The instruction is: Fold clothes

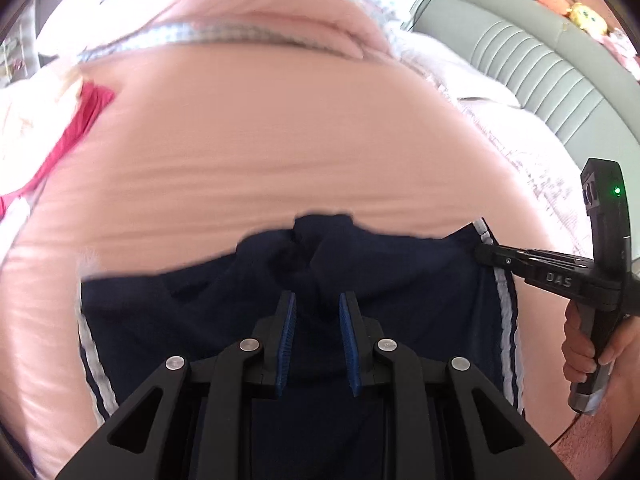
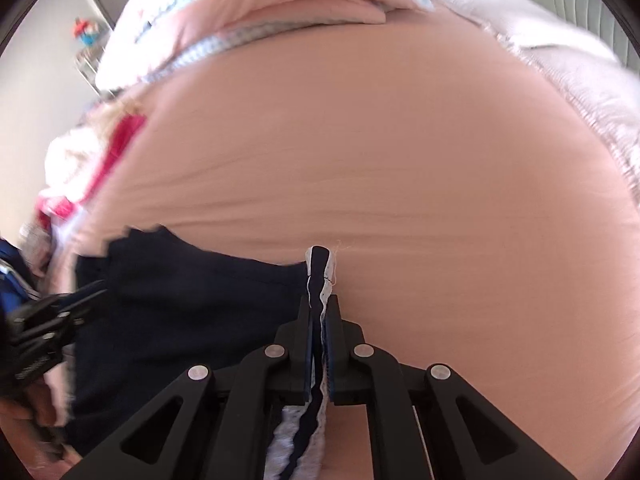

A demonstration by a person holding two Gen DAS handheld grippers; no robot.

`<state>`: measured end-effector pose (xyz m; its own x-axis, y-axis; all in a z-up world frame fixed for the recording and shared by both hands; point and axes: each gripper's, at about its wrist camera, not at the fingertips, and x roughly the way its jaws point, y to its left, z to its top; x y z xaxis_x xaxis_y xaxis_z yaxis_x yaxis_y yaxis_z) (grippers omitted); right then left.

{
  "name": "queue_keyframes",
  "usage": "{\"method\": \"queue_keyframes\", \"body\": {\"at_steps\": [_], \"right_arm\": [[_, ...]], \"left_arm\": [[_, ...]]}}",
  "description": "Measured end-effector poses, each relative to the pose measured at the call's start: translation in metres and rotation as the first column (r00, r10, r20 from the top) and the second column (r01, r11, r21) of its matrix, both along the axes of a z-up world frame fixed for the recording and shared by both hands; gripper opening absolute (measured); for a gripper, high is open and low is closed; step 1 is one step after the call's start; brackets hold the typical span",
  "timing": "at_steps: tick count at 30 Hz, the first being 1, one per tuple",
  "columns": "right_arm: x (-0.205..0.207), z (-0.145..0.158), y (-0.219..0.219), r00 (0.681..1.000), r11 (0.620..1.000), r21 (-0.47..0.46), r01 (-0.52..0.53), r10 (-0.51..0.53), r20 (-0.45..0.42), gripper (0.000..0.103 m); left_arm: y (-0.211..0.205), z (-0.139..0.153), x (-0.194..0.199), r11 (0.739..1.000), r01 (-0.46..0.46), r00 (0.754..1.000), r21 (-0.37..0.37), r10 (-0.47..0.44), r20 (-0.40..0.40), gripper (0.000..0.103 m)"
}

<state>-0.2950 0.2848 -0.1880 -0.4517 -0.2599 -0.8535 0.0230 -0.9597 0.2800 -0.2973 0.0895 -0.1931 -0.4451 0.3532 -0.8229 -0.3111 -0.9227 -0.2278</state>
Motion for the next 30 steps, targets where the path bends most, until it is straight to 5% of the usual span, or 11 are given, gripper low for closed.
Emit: {"method": "queue_keyframes", "body": {"at_steps": [2, 4, 8, 12, 15, 19, 22, 26, 27, 29, 30], "right_arm": [[0.002, 0.01, 0.002, 0.998, 1.0, -0.008, 0.026, -0.027, -0.049, 0.032], [0.002, 0.015, 0.007, 0.994, 0.998, 0.006, 0.061, -0.06, -0.087, 0.046], [-0.009, -0.007, 0.011, 0.999, 0.998, 0.052, 0.025, -0.026, 0.031, 0.046], [-0.002, -0.013, -0.018, 0.973, 0.966, 0.16, -0.203, 0.181, 0.141, 0.047], [0.004, -0.004, -0.012, 0.98, 0.977, 0.106, -0.186, 0.176, 0.097, 0.047], [-0.011, -0.007, 0.006, 1.0, 0.998, 0.066, -0.01, 0.009, 0.012, 0.047], [-0.023, -0.023, 0.016, 0.998, 0.997, -0.057, 0.049, -0.046, 0.037, 0.047], [-0.019, -0.026, 0.003, 1.0, 1.0, -0.028, -0.001, 0.001, 0.012, 0.046], [-0.019, -0.026, -0.002, 0.999, 0.999, -0.022, -0.037, 0.037, 0.013, 0.043], [-0.024, -0.023, -0.001, 0.996, 0.996, -0.048, -0.08, 0.082, 0.024, 0.011], [-0.02, -0.025, -0.007, 0.994, 0.991, -0.09, -0.103, 0.107, 0.032, 0.009]], "left_arm": [[0.004, -0.005, -0.004, 1.0, 0.03, 0.999, -0.004, -0.03, 0.016, 0.02], [0.006, -0.019, -0.006, 0.996, 0.04, 0.998, -0.076, -0.037, 0.05, 0.02], [0.002, -0.032, 0.014, 0.983, 0.055, 0.998, -0.175, -0.047, 0.049, 0.02], [-0.007, -0.027, 0.023, 0.986, 0.057, 0.997, -0.158, -0.047, 0.064, 0.02], [-0.009, -0.016, 0.014, 0.99, 0.062, 0.998, -0.123, -0.059, 0.032, 0.02], [-0.001, -0.004, -0.025, 0.995, 0.022, 0.997, -0.097, -0.029, -0.071, 0.02], [0.002, -0.013, -0.05, 0.997, 0.015, 1.0, -0.073, -0.016, -0.022, 0.02], [-0.009, -0.014, -0.057, 0.997, 0.074, 0.997, -0.013, -0.074, 0.012, 0.02], [-0.009, -0.016, -0.057, 0.996, 0.082, 0.997, -0.026, -0.082, 0.013, 0.02], [0.008, -0.02, -0.069, 0.992, 0.077, 0.997, -0.095, -0.076, 0.012, 0.02], [0.016, -0.021, -0.075, 0.989, 0.067, 0.998, -0.129, -0.066, 0.01, 0.02]]}}
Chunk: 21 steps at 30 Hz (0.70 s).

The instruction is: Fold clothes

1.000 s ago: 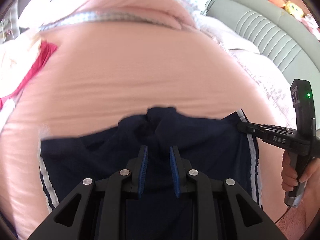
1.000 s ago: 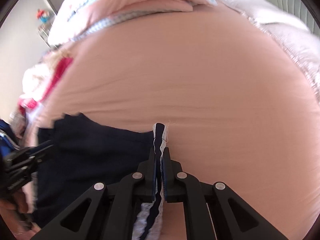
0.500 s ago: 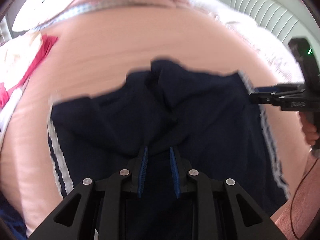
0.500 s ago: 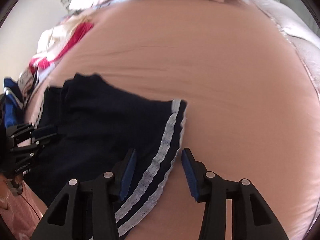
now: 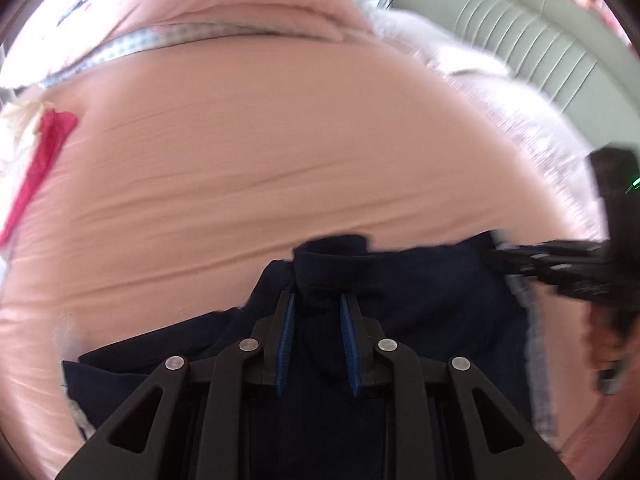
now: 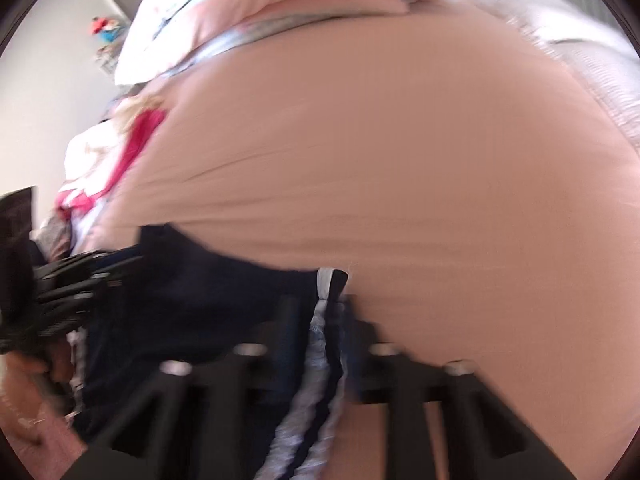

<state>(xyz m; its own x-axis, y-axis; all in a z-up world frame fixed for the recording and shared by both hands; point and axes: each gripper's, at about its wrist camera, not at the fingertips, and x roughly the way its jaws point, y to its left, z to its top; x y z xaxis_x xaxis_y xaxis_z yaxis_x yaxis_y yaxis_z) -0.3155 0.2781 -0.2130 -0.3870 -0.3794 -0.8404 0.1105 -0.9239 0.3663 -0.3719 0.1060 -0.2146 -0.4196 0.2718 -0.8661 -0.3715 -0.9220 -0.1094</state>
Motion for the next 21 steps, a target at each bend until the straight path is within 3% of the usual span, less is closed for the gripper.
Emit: {"method": "queue_keyframes", "body": {"at_steps": [3, 4, 7, 10, 13, 15, 17, 21], "right_arm": [[0.004, 0.005, -0.011, 0.999, 1.0, 0.016, -0.027, 0.027, -0.033, 0.006], [0.014, 0.006, -0.005, 0.999, 0.999, 0.042, -0.017, 0.02, -0.049, 0.005], [0.02, 0.018, 0.0, 0.996, 0.997, 0.055, 0.05, -0.045, -0.081, 0.004], [0.029, 0.036, 0.018, 0.986, 0.993, 0.077, 0.092, -0.08, -0.146, 0.004], [0.021, 0.031, 0.022, 0.99, 0.992, 0.09, 0.086, -0.075, -0.117, 0.004], [0.012, 0.021, 0.022, 0.995, 0.993, 0.098, 0.073, -0.066, -0.069, 0.005], [0.004, -0.004, 0.017, 0.997, 0.988, 0.141, 0.06, -0.067, 0.049, 0.01], [0.009, 0.024, 0.022, 0.988, 0.979, 0.15, 0.14, -0.129, -0.082, 0.026]], "left_arm": [[-0.006, 0.003, -0.001, 0.998, -0.028, 0.999, 0.05, 0.029, -0.031, 0.016], [-0.008, 0.008, -0.001, 0.997, -0.028, 0.998, 0.075, 0.031, -0.049, 0.011], [-0.005, 0.024, -0.005, 0.992, 0.006, 0.993, 0.123, 0.009, -0.117, 0.011], [0.011, 0.027, -0.015, 0.994, 0.01, 0.988, 0.105, 0.007, -0.155, 0.011], [0.004, 0.028, -0.014, 0.997, 0.003, 0.99, 0.077, 0.008, -0.139, 0.011], [-0.015, 0.024, 0.0, 0.998, 0.0, 0.998, 0.063, 0.004, -0.061, 0.011], [-0.016, 0.029, 0.005, 0.997, -0.008, 0.999, 0.079, 0.012, -0.046, 0.012], [-0.012, 0.049, 0.029, 0.994, 0.047, 0.992, 0.095, -0.035, -0.12, 0.014]]}}
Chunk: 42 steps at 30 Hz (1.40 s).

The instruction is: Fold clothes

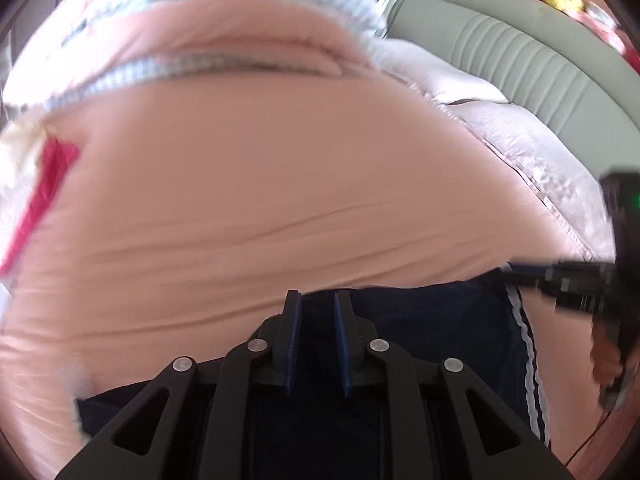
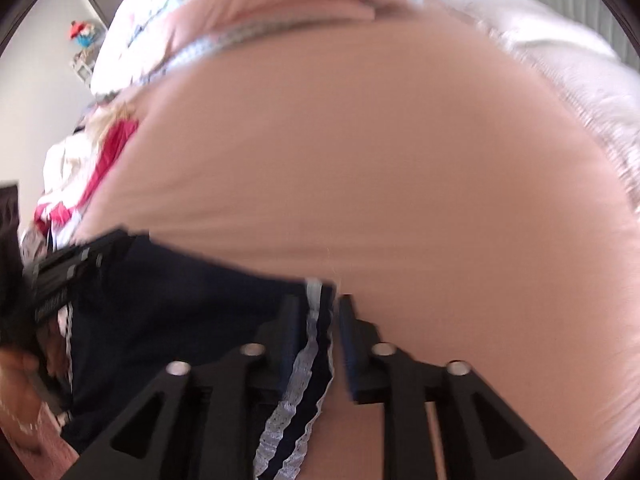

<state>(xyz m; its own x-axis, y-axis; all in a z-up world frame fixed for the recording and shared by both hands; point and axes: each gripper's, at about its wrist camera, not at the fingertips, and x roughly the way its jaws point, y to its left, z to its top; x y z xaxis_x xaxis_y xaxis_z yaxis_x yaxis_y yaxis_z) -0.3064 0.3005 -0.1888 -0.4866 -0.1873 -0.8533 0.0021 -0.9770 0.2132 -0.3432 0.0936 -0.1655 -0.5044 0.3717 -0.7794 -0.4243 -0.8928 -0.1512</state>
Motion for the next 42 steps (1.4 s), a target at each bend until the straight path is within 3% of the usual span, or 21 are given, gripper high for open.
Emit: {"method": "queue_keyframes", "body": {"at_steps": [4, 6, 9, 14, 16, 18, 20, 23, 25, 26, 27, 28, 29, 30, 32, 33, 34, 36, 37, 40, 42], "right_arm": [[0.008, 0.018, -0.001, 0.997, 0.999, 0.043, -0.023, 0.026, -0.077, 0.026], [0.013, 0.008, 0.003, 0.996, 0.996, -0.01, -0.088, 0.088, -0.004, 0.026], [0.011, -0.016, -0.007, 0.987, 0.99, 0.06, -0.131, 0.124, 0.1, 0.026], [0.004, -0.014, 0.0, 0.999, 0.992, 0.119, -0.033, 0.03, 0.021, 0.027], [0.001, -0.014, 0.013, 0.999, 0.998, 0.051, 0.024, -0.026, 0.029, 0.034], [0.0, -0.013, 0.025, 0.997, 0.998, -0.037, 0.056, -0.054, 0.053, 0.039], [0.0, -0.014, 0.029, 0.998, 0.995, -0.096, 0.041, -0.035, 0.059, 0.054], [-0.001, -0.019, 0.029, 0.998, 0.992, -0.115, 0.044, -0.038, 0.055, 0.057], [0.002, -0.018, 0.015, 0.999, 0.992, -0.122, 0.044, -0.039, 0.037, 0.06], [0.002, -0.02, 0.014, 0.999, 0.991, -0.129, 0.034, -0.03, 0.033, 0.056], [-0.001, -0.025, 0.013, 0.999, 0.988, -0.156, 0.011, -0.006, 0.035, 0.048], [-0.004, -0.029, 0.013, 0.999, 0.983, -0.184, -0.011, 0.018, 0.037, 0.018], [-0.005, -0.03, 0.009, 0.998, 0.975, -0.221, -0.027, 0.038, 0.047, 0.006], [-0.005, -0.031, 0.005, 0.997, 0.967, -0.25, -0.041, 0.056, 0.052, 0.006], [0.006, -0.012, -0.001, 0.998, 0.989, -0.134, -0.062, 0.059, -0.025, 0.006], [0.008, -0.001, -0.005, 0.996, 0.992, -0.105, -0.067, 0.06, -0.068, 0.006], [0.009, 0.009, -0.009, 0.992, 0.995, -0.077, -0.069, 0.06, -0.108, 0.006], [0.013, 0.01, -0.002, 0.993, 0.998, -0.045, -0.036, 0.03, -0.114, 0.006], [0.009, 0.0, 0.0, 0.998, 0.999, -0.046, -0.021, 0.018, -0.056, 0.011], [0.0, -0.026, 0.006, 0.998, 0.997, -0.063, 0.04, -0.036, 0.06, 0.02], [0.004, -0.009, 0.007, 0.998, 0.997, -0.047, 0.056, -0.056, -0.002, 0.028]], "left_arm": [[0.008, -0.015, -0.003, 0.996, 0.079, 0.996, -0.048, -0.077, 0.038, 0.014], [0.015, -0.024, -0.016, 0.991, 0.079, 0.996, -0.112, -0.072, 0.06, 0.014], [0.019, -0.025, -0.026, 0.993, 0.044, 0.998, -0.112, -0.037, 0.056, 0.015], [0.024, -0.017, -0.057, 0.989, -0.055, 0.998, -0.134, 0.056, 0.0, 0.017], [0.021, -0.004, -0.054, 0.991, -0.088, 0.996, -0.097, 0.086, -0.022, 0.018], [0.014, 0.003, -0.049, 0.995, -0.093, 0.996, -0.048, 0.092, -0.02, 0.028], [0.009, 0.003, -0.049, 0.994, -0.101, 0.995, -0.036, 0.101, -0.004, 0.046], [0.0, -0.006, -0.051, 0.991, -0.119, 0.992, -0.064, 0.122, 0.044, 0.046], [-0.003, -0.012, -0.054, 0.995, -0.101, 0.991, -0.016, 0.102, 0.082, 0.04], [-0.003, -0.014, -0.054, 0.996, -0.089, 0.992, 0.005, 0.088, 0.095, 0.023], [0.0, -0.014, -0.053, 0.998, -0.068, 0.993, 0.016, 0.067, 0.093, 0.016], [0.003, -0.011, -0.051, 0.999, -0.047, 0.996, 0.023, 0.045, 0.084, 0.009], [0.009, -0.006, -0.046, 1.0, -0.019, 0.999, 0.023, 0.017, 0.052, 0.008], [0.014, 0.0, -0.043, 1.0, 0.011, 1.0, 0.023, -0.011, 0.012, 0.008], [0.02, 0.012, -0.041, 1.0, 0.03, 0.998, -0.005, -0.03, -0.058, 0.008], [0.021, 0.01, -0.044, 0.998, -0.002, 0.997, -0.068, -0.003, -0.077, 0.008], [0.022, 0.006, -0.049, 0.993, -0.029, 0.997, -0.115, 0.02, -0.08, 0.009], [0.018, -0.008, -0.066, 0.991, -0.045, 0.999, -0.125, 0.047, 0.01, 0.013], [0.015, -0.01, -0.071, 0.991, -0.057, 0.997, -0.119, 0.062, 0.036, 0.016], [-0.007, 0.029, -0.056, 0.993, -0.121, 0.992, 0.002, 0.121, -0.038, 0.035], [-0.022, 0.054, -0.044, 0.985, -0.154, 0.984, 0.078, 0.16, -0.079, 0.046]]}}
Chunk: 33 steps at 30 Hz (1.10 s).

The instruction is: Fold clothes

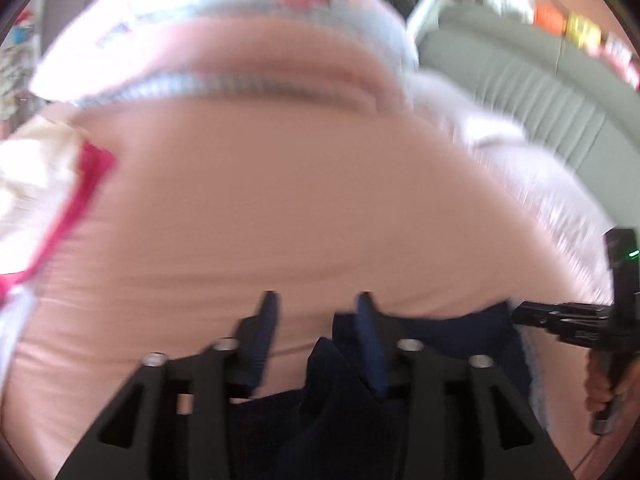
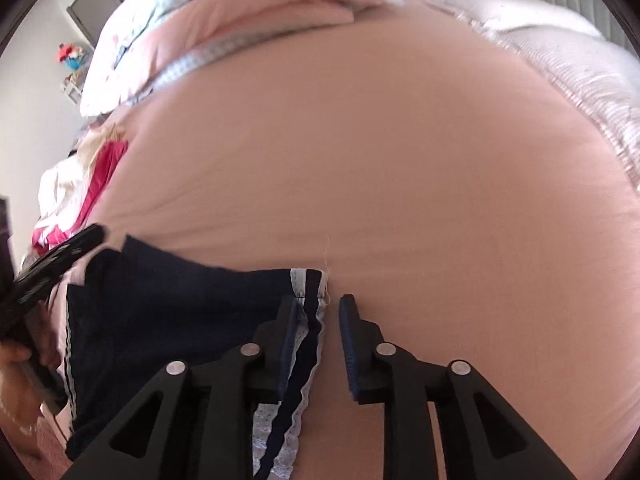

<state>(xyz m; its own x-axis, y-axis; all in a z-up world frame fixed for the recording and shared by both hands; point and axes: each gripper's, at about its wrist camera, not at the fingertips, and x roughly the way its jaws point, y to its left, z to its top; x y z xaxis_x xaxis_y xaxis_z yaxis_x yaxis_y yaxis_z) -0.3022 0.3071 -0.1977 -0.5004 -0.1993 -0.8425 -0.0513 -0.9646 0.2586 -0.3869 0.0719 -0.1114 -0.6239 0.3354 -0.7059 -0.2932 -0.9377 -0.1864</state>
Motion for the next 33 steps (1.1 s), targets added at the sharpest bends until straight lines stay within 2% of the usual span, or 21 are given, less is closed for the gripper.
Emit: {"method": "queue_keyframes", "body": {"at_steps": [2, 4, 7, 9, 12, 14, 16, 18, 19, 20, 21, 22, 23, 24, 26, 29, 31, 32, 33], "right_arm": [[0.01, 0.024, 0.001, 0.996, 1.0, 0.024, 0.016, -0.013, -0.09, 0.036], [0.023, 0.042, 0.003, 0.988, 0.999, 0.025, 0.023, -0.019, -0.151, 0.037], [0.055, 0.048, -0.009, 0.994, 0.996, -0.028, -0.084, 0.082, -0.079, 0.037], [0.094, 0.055, -0.025, 0.986, 0.987, -0.024, -0.159, 0.157, -0.062, 0.037], [0.142, 0.053, -0.076, 0.962, 0.963, 0.028, -0.268, 0.269, -0.055, 0.037], [0.166, 0.04, -0.111, 0.95, 0.948, 0.084, -0.307, 0.31, -0.034, 0.037], [0.188, 0.024, -0.126, 0.944, 0.936, 0.128, -0.328, 0.33, 0.007, 0.037], [0.201, 0.01, -0.126, 0.952, 0.927, 0.217, -0.304, 0.302, 0.046, 0.036], [0.203, 0.011, -0.121, 0.962, 0.936, 0.223, -0.271, 0.27, 0.039, 0.036], [0.205, 0.011, -0.115, 0.971, 0.944, 0.229, -0.238, 0.237, 0.033, 0.036], [0.208, 0.012, -0.108, 0.979, 0.952, 0.23, -0.203, 0.203, 0.023, 0.036], [0.213, 0.02, -0.096, 0.987, 0.971, 0.188, -0.151, 0.157, -0.02, 0.036], [0.219, 0.028, -0.083, 0.992, 0.985, 0.143, -0.1, 0.109, -0.06, 0.036], [0.223, 0.032, -0.071, 0.994, 0.993, 0.105, -0.051, 0.061, -0.091, 0.036], [0.227, 0.031, -0.056, 0.995, 0.998, 0.067, 0.012, -0.005, -0.095, 0.036], [0.221, 0.012, -0.058, 0.999, 0.997, 0.059, -0.045, 0.044, 0.013, 0.036], [0.221, 0.005, -0.064, 0.994, 0.987, 0.128, -0.098, 0.092, 0.058, 0.036], [0.225, 0.005, -0.065, 0.993, 0.979, 0.171, -0.11, 0.103, 0.052, 0.036], [0.228, 0.006, -0.061, 0.994, 0.979, 0.176, -0.099, 0.091, 0.053, 0.037]], "left_arm": [[-0.009, 0.013, 0.027, 1.0, 0.007, 1.0, 0.003, -0.007, 0.002, 0.047], [-0.013, 0.018, 0.057, 0.998, 0.012, 1.0, -0.062, -0.011, 0.018, 0.047], [-0.036, 0.004, 0.115, 0.987, 0.004, 0.996, -0.161, 0.01, 0.089, 0.046], [-0.05, -0.007, 0.151, 0.974, -0.009, 0.99, -0.227, 0.041, 0.133, 0.046], [-0.06, -0.019, 0.189, 0.975, -0.031, 0.982, -0.221, 0.071, 0.175, 0.046], [-0.062, -0.022, 0.208, 0.976, -0.039, 0.98, -0.216, 0.079, 0.181, 0.046], [-0.064, -0.027, 0.223, 0.973, -0.054, 0.98, -0.224, 0.095, 0.175, 0.046], [-0.066, -0.037, 0.229, 0.964, -0.088, 0.975, -0.251, 0.135, 0.177, 0.045], [-0.069, -0.04, 0.233, 0.962, -0.105, 0.972, -0.254, 0.153, 0.178, 0.042], [-0.073, -0.041, 0.238, 0.962, -0.127, 0.969, -0.241, 0.172, 0.176, 0.041], [-0.081, -0.035, 0.244, 0.971, -0.161, 0.967, -0.177, 0.191, 0.17, 0.041], [-0.09, -0.03, 0.249, 0.976, -0.191, 0.964, -0.102, 0.206, 0.169, 0.041], [-0.095, -0.029, 0.252, 0.975, -0.21, 0.96, -0.073, 0.22, 0.174, 0.041], [-0.096, -0.03, 0.253, 0.975, -0.206, 0.958, -0.08, 0.218, 0.185, 0.041], [-0.089, -0.038, 0.255, 0.982, -0.157, 0.963, -0.101, 0.175, 0.206, 0.041], [-0.074, -0.044, 0.264, 0.99, -0.094, 0.973, -0.107, 0.114, 0.2, 0.041], [-0.064, -0.052, 0.264, 0.982, -0.063, 0.975, -0.178, 0.099, 0.199, 0.042], [-0.06, -0.055, 0.263, 0.977, -0.053, 0.975, -0.204, 0.095, 0.199, 0.042], [-0.061, -0.053, 0.264, 0.979, -0.053, 0.975, -0.198, 0.094, 0.2, 0.042]]}}
